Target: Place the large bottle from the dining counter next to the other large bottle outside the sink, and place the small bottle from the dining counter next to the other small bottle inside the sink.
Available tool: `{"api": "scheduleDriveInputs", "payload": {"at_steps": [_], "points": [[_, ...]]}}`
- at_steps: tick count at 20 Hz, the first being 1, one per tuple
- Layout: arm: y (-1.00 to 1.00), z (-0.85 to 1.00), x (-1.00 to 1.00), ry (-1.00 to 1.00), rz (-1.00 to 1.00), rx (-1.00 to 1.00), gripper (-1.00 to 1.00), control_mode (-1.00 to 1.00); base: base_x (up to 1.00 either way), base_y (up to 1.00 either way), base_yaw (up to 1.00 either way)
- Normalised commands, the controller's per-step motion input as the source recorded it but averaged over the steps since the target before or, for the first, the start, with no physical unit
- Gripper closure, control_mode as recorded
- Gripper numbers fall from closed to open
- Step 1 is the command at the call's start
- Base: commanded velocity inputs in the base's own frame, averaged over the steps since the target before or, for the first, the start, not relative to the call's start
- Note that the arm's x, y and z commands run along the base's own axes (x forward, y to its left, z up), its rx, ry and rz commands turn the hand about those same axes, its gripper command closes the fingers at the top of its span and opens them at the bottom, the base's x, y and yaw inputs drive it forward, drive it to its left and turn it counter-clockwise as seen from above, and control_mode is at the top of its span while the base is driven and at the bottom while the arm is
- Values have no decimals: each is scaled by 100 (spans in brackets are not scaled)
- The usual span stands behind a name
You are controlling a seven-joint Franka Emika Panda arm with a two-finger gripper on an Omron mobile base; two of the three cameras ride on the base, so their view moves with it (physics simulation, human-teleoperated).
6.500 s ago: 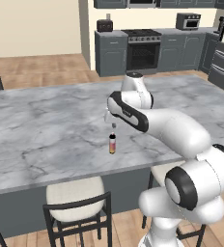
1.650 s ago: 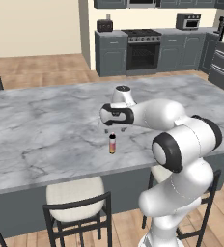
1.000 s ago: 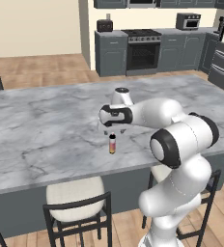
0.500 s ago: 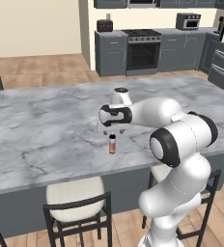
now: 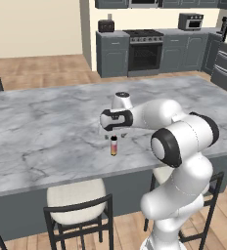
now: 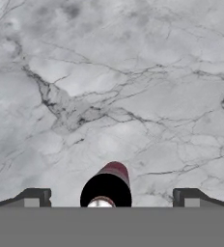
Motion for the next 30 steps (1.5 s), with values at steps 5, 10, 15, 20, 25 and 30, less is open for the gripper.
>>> {"api": "scheduleDriveInputs", "payload": {"at_steps": [5, 10, 15, 20, 25, 30], "points": [[6, 0, 0, 0, 0, 0, -100, -100, 0, 0, 0], [13, -1, 0, 0, 0, 0, -100, -100, 0, 0, 0], [1, 0, 0, 0, 0, 0, -100, -100, 0, 0, 0], [-2, -1, 0, 0, 0, 0, -100, -100, 0, 0, 0], [-2, -9, 0, 0, -2, 0, -100, -100, 0, 0, 0], [0, -3, 0, 0, 0, 0, -100, -100, 0, 0, 0]]}}
